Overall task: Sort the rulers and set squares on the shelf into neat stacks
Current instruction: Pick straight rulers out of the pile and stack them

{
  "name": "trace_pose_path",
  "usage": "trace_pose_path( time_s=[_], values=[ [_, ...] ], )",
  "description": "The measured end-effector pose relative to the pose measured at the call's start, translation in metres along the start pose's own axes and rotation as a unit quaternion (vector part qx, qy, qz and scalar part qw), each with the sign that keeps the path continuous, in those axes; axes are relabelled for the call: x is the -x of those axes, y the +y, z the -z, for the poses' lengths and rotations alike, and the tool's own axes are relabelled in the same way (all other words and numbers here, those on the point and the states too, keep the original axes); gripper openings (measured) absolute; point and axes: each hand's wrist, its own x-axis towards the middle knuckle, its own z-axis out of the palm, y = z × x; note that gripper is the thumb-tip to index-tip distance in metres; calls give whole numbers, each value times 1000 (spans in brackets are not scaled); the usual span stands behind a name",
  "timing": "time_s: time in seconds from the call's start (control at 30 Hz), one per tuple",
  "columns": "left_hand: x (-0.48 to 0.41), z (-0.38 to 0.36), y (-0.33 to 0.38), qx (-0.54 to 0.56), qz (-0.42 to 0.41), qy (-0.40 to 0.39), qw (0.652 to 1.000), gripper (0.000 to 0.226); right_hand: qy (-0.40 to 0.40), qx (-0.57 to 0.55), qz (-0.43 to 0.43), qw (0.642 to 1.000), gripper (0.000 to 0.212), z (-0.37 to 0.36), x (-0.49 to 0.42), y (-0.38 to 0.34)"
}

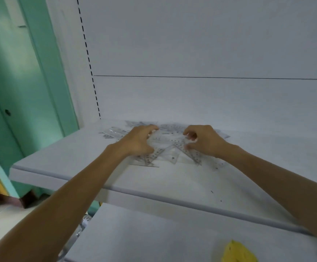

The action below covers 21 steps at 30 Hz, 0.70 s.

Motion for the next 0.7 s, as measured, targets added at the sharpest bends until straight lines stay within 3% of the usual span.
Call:
trace_pose_path(
  time_s=[0.1, 0.33, 0.47, 0.57, 0.63, 0.7],
  values=[
    [1, -3, -2, 18, -16, 5, 1000, 69, 42, -17, -51, 998, 42, 5, 2, -8],
    [7, -9, -5, 37, -79, 55, 995, 58, 26, -26, -68, 997, 5, 10, 18, -18],
    [10, -6, -4, 44, -96, 81, 991, 51, 78, -63, -79, 992, 24, 12, 28, -25],
    [16, -6, 0, 36, -108, 78, 990, 40, 80, -195, -132, 968, 35, 17, 35, -30],
    [19, -8, 1, 17, -116, 62, 991, 54, 90, -295, -161, 937, 32, 21, 43, -32],
    [21, -12, 2, 2, -131, 50, 990, 60, 102, -286, -145, 942, 23, 24, 55, -30]
  ],
)
